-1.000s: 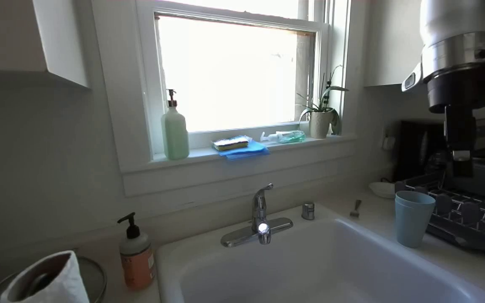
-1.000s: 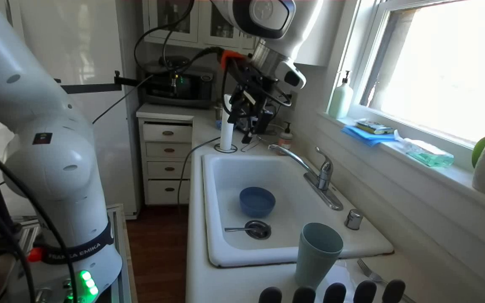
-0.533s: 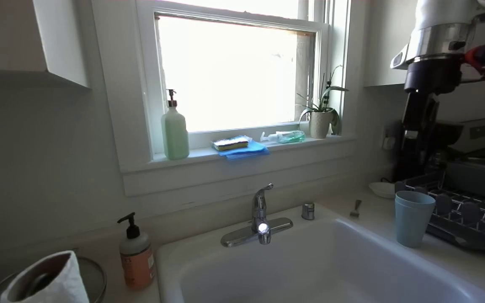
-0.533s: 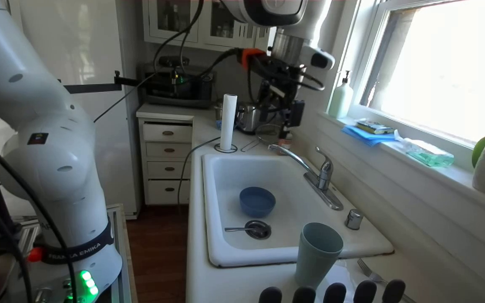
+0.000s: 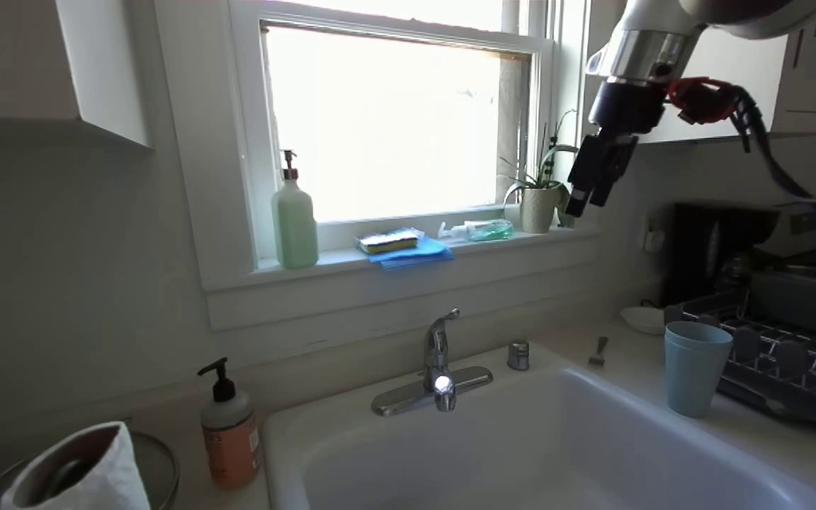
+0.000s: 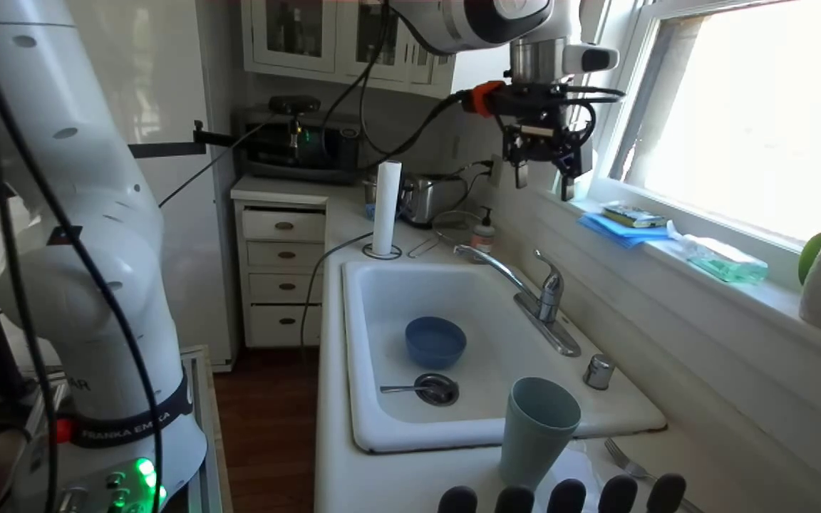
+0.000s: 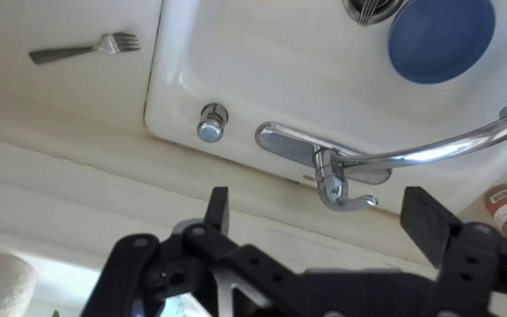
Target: Put the bottle on the window seal upright
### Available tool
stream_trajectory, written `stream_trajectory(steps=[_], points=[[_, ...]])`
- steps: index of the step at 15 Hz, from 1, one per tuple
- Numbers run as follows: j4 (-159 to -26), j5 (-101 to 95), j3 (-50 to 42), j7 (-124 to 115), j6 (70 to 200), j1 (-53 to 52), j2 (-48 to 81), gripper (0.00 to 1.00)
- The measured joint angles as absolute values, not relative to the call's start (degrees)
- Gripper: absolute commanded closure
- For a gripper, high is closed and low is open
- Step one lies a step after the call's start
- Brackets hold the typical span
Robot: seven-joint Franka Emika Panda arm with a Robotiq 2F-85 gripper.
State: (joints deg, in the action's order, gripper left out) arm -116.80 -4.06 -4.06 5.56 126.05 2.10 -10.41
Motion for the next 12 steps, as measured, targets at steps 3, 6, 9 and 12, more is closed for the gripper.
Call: stream_trajectory(steps=[3, 6, 9, 12], points=[[-113.9, -4.9, -3.3, 5.1, 126.7, 2.1, -7.5, 0.0], [-113.5, -5.0, -3.3, 5.1, 126.7, 2.2, -7.2, 0.0], [-113.5, -5.0, -3.3, 4.6, 126.7, 2.1, -7.1, 0.0], [-113.2, -5.2, -3.2, -3.2, 127.0, 2.2, -5.3, 0.0]])
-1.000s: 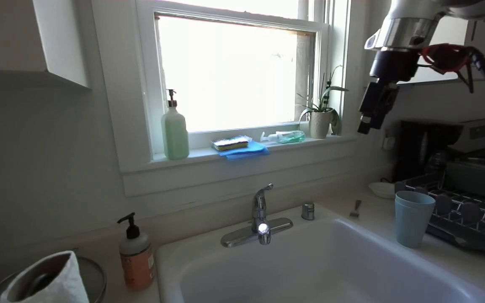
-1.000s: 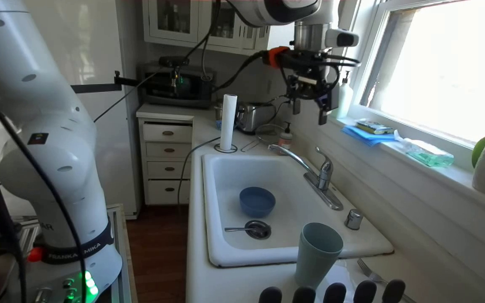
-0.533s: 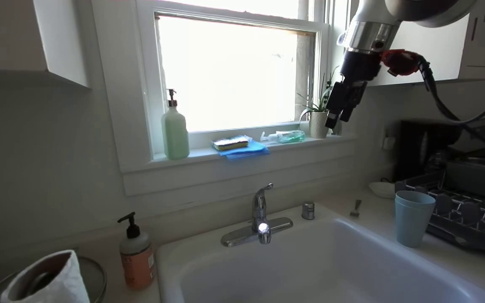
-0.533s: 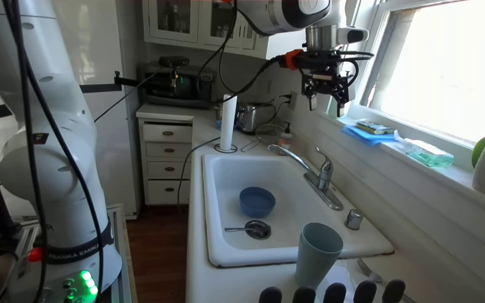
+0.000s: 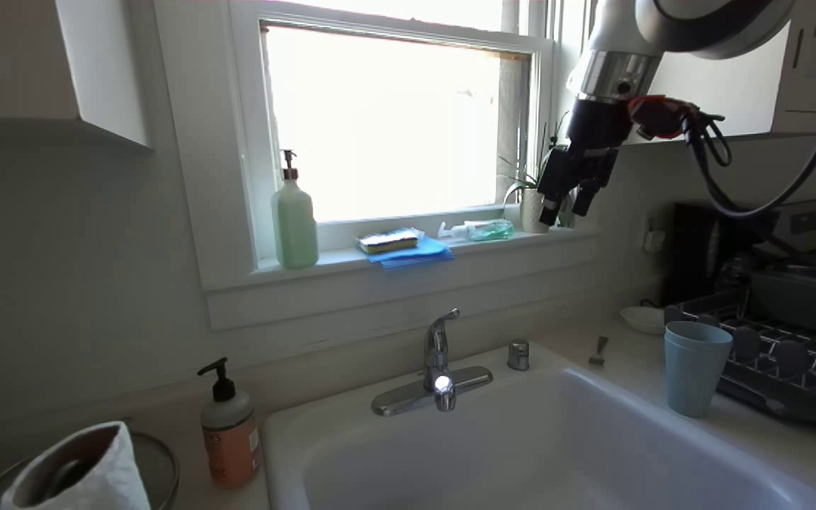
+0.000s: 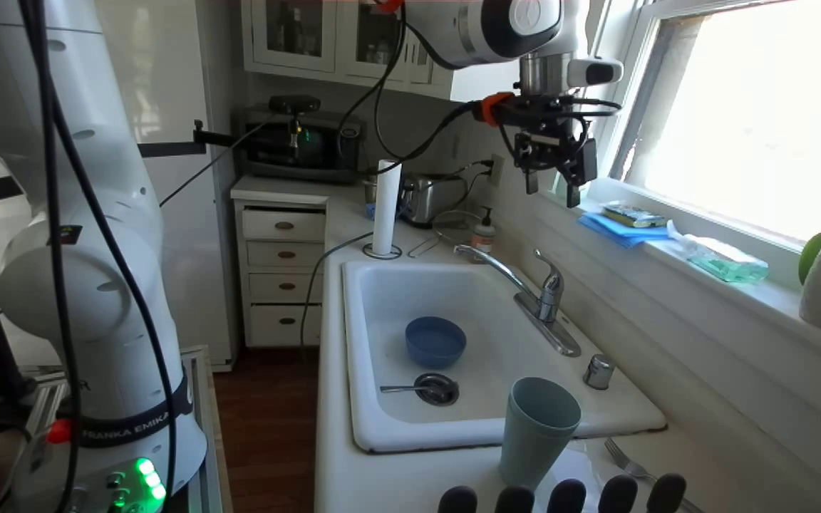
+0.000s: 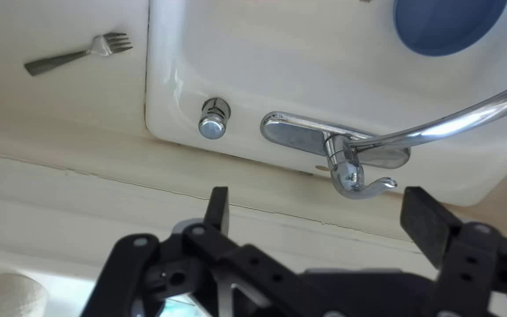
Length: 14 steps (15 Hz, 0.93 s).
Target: Put the bottle on the window seal upright
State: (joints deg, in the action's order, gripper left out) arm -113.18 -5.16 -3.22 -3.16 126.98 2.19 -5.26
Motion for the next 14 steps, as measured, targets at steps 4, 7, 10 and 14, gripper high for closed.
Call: stream_trajectory(steps=[4, 7, 10, 14], points=[[-109.0, -5.7, -3.4, -15.8, 128.3, 2.5, 0.5, 0.0], [-103.7, -6.7, -4.0, -24.3, 129.2, 2.6, 5.5, 0.0], [-97.8, -8.1, -5.1, -32.3, 130.6, 2.5, 9.9, 0.0], [-89.9, -9.4, -6.6, -41.1, 130.8, 1.9, 15.6, 0.0]])
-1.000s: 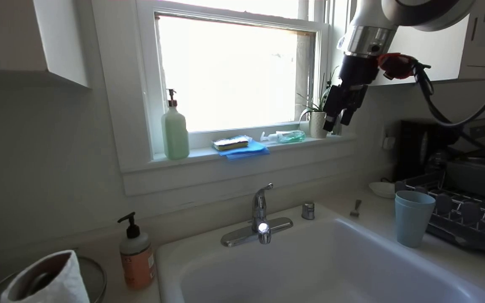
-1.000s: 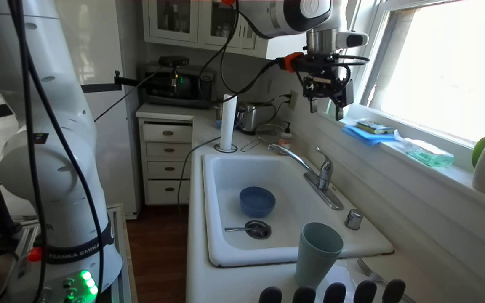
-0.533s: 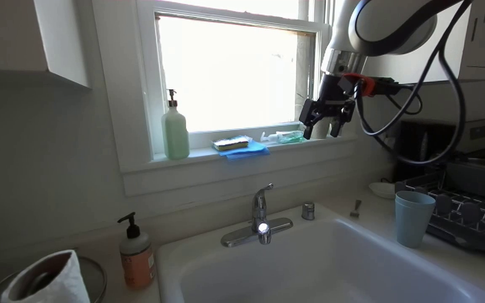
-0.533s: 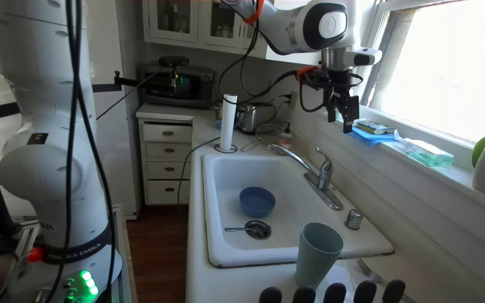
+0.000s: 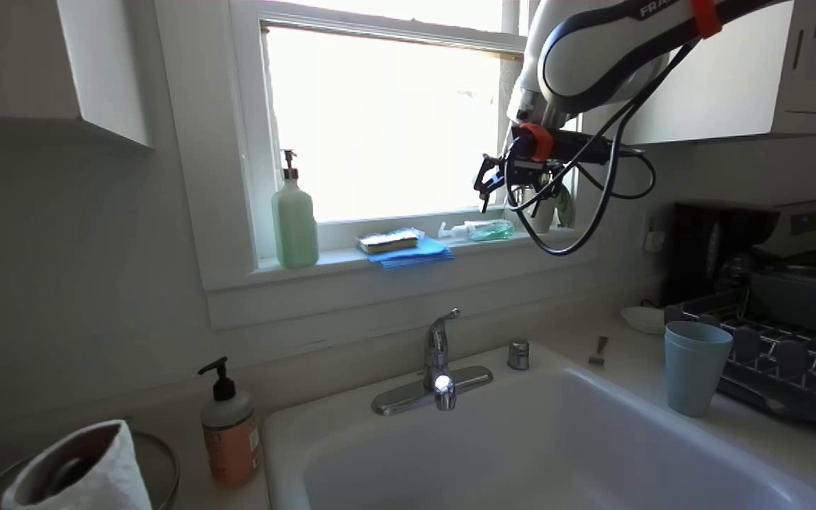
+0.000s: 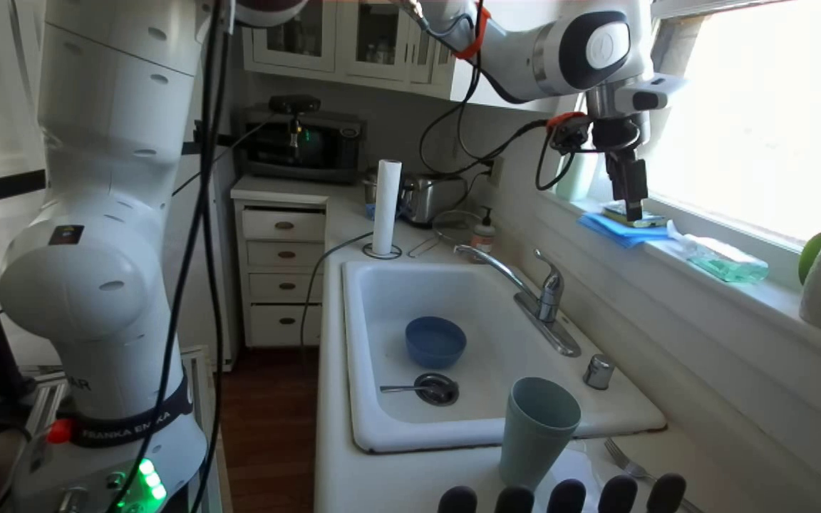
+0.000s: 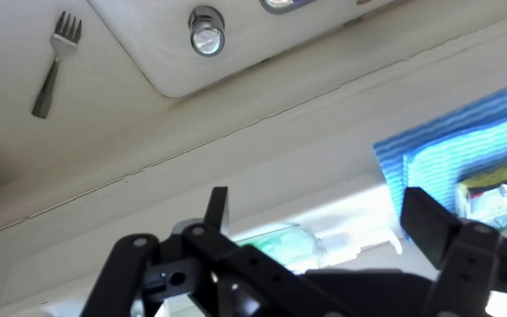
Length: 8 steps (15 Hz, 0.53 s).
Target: Put the bottle on the window seal upright
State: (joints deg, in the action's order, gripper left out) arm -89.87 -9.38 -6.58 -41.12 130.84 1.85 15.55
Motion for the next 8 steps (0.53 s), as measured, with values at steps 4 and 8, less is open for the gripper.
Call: stream_trajectory(steps=[4, 8], points=[[-84.4, -9.4, -7.0, -41.5, 132.0, 1.8, 20.4, 0.0], [-83.3, -9.4, -7.0, -41.5, 132.1, 1.8, 21.1, 0.0]])
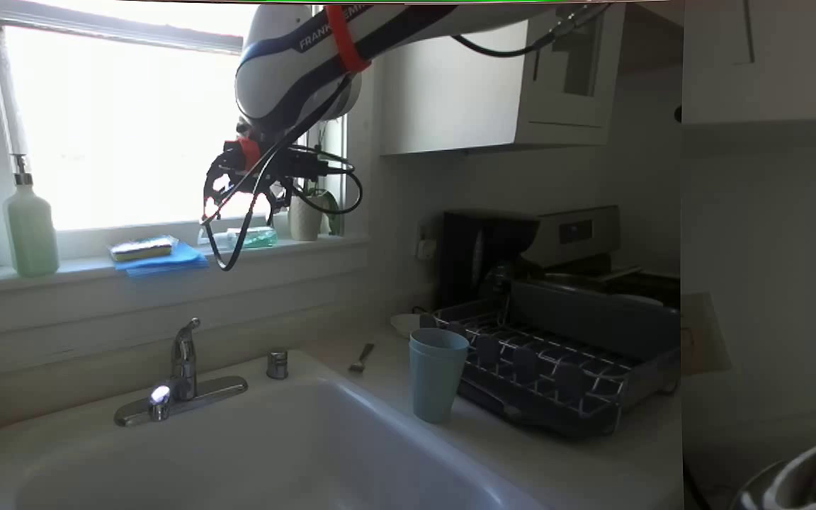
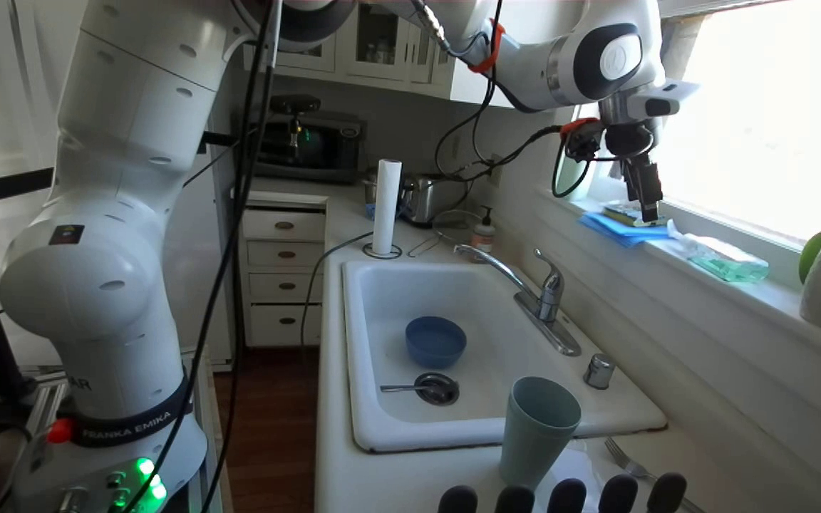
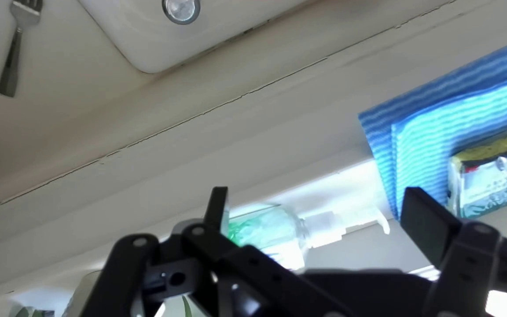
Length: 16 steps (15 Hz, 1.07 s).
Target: Put the bottle on the window seal upright
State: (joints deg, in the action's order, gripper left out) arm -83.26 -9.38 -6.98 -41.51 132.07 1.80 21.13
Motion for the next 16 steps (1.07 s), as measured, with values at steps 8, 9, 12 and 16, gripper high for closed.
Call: stream_trajectory(steps=[8, 9, 12, 16], points=[[-78.3, -8.8, -7.6, -40.5, 132.2, 2.1, 25.8, 0.0], [-76.8, -8.8, -7.6, -40.1, 132.4, 2.1, 27.2, 0.0], [-71.8, -8.5, -7.6, -39.5, 134.0, 2.1, 31.1, 0.0], [-64.9, -6.6, -7.6, -37.7, 135.4, 2.1, 36.2, 0.0]])
